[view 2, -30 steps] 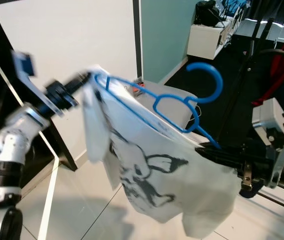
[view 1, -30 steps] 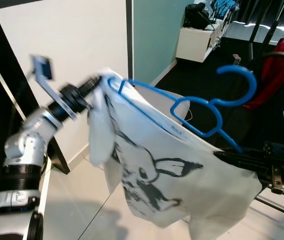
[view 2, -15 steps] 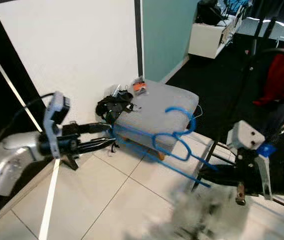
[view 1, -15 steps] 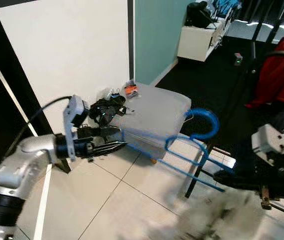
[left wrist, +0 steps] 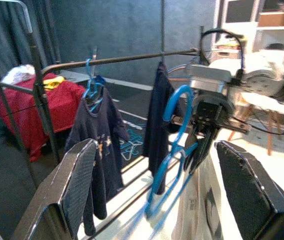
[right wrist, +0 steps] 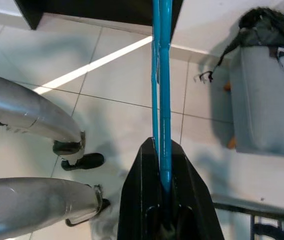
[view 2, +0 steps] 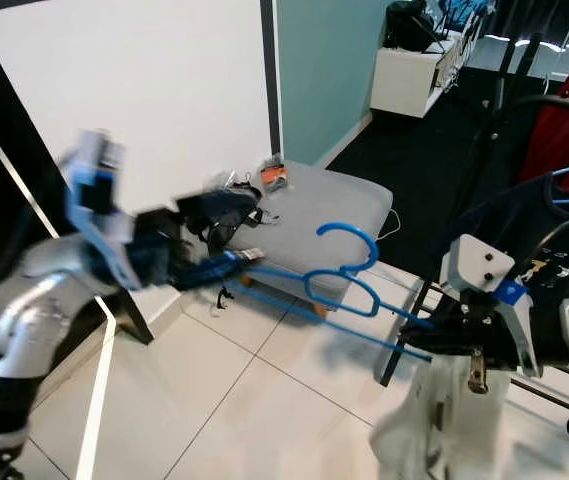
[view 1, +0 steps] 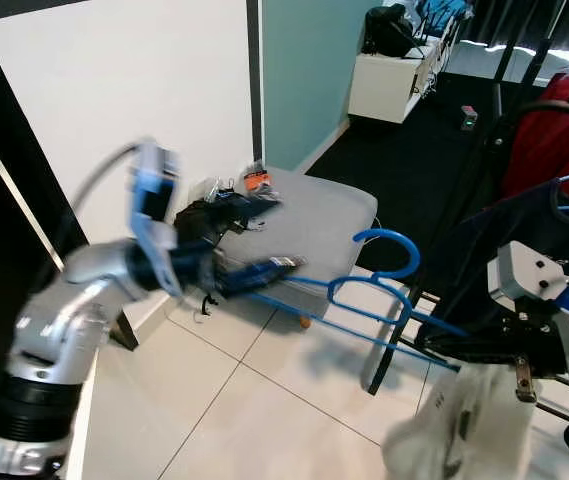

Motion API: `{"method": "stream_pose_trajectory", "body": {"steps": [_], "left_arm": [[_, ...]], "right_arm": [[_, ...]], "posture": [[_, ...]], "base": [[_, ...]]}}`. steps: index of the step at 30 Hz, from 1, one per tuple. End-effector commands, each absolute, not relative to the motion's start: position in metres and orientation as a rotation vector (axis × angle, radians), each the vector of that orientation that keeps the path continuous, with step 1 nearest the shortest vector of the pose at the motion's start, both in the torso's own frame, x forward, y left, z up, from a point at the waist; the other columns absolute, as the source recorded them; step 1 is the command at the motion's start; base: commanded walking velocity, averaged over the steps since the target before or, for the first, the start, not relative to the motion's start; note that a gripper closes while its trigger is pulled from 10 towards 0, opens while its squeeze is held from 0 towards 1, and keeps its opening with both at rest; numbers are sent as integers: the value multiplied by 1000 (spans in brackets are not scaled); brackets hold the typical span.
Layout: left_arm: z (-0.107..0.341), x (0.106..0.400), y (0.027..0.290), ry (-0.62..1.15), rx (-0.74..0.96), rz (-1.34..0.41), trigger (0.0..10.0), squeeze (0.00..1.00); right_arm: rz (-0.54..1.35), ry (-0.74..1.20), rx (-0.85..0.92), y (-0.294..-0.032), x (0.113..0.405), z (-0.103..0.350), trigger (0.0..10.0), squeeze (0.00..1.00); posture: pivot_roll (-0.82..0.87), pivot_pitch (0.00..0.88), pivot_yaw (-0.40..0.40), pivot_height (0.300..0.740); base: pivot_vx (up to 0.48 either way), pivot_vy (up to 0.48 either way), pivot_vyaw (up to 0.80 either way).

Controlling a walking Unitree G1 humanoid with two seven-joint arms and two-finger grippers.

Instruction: Hang hanger

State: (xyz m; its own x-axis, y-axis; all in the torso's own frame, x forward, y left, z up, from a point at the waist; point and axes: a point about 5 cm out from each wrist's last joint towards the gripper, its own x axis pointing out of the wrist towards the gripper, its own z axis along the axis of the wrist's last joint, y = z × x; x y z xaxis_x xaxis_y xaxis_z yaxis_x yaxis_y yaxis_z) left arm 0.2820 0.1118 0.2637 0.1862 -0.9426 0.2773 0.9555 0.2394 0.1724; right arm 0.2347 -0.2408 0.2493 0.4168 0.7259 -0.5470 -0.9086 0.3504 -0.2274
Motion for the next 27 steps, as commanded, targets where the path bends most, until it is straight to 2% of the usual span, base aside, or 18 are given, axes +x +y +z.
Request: {"method": "stream_pose_trajectory", "body": {"steps": [1,2,3,5,6,15,27], "left_arm": [[261,284,104,-349,-25,-1340,10000,1000],[259,286,102,-341,-9,-1340,10000,1000],[258,287,101,-331,27,-1341,10000,722],[257,287,101,-325,53,-1342,10000,722],[256,288,101,-323,74,-1339,10000,0],[256,294,104,-303,178,-1268,10000,0],[247,284,92,-252,242,-1377,10000,0]], "right_arm": [[1115,355,-583,-235,239,253,0,0],[1122,344,-593,-233,242,255,0,0],[1131,335,-596,-232,244,256,0,0],[1136,329,-598,-231,245,257,0,0],[1141,323,-602,-229,246,258,0,0],[1185,304,-618,-221,252,260,0,0],[1208,291,-621,-214,257,261,0,0]], "posture": [[-103,34,4,740],[-100,29,5,740],[-96,27,6,740],[-96,27,6,740],[-93,24,7,740],[-88,22,8,740],[-88,27,15,740]], "base": [[0,0,0],[0,0,0],[0,0,0],[0,0,0],[0,0,0],[0,0,0],[0,0,0]]}}
